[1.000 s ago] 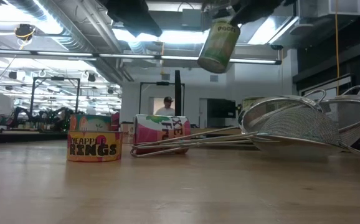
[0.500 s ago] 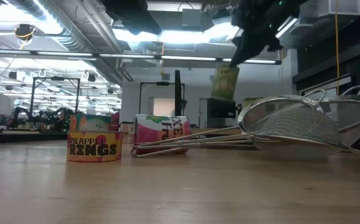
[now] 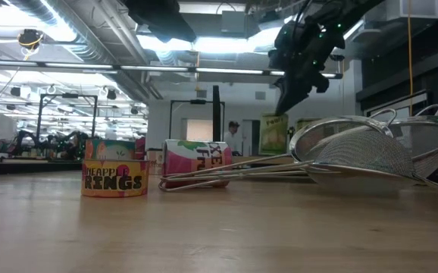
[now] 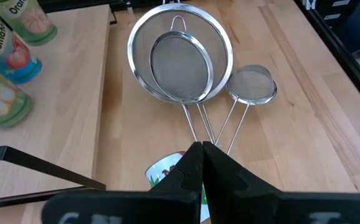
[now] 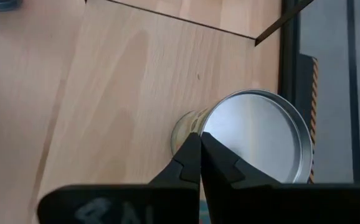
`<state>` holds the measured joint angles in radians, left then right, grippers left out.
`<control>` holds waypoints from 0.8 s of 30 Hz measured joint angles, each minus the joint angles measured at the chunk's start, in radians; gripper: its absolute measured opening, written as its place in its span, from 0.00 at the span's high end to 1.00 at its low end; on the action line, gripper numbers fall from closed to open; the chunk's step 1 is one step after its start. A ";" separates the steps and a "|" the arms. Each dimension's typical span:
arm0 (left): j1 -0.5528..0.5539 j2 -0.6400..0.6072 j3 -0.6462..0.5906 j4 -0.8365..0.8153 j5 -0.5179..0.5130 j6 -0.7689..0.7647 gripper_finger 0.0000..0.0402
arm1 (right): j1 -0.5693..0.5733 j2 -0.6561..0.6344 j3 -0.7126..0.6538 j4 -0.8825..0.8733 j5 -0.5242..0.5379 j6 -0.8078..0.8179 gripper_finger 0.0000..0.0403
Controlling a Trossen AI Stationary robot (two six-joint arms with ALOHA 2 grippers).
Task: Pick and place cans onto a shelf
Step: Put the canned pears on the shelf
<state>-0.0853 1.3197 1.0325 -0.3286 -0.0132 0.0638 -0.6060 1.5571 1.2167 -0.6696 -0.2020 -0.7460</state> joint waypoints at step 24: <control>0.000 0.000 0.000 0.000 0.000 0.000 1.00 | -0.001 0.012 0.000 -0.017 0.062 0.000 0.99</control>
<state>-0.0853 1.3199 1.0321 -0.3289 -0.0132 0.0638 -0.6067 1.5692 1.2169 -0.6868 -0.1398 -0.7464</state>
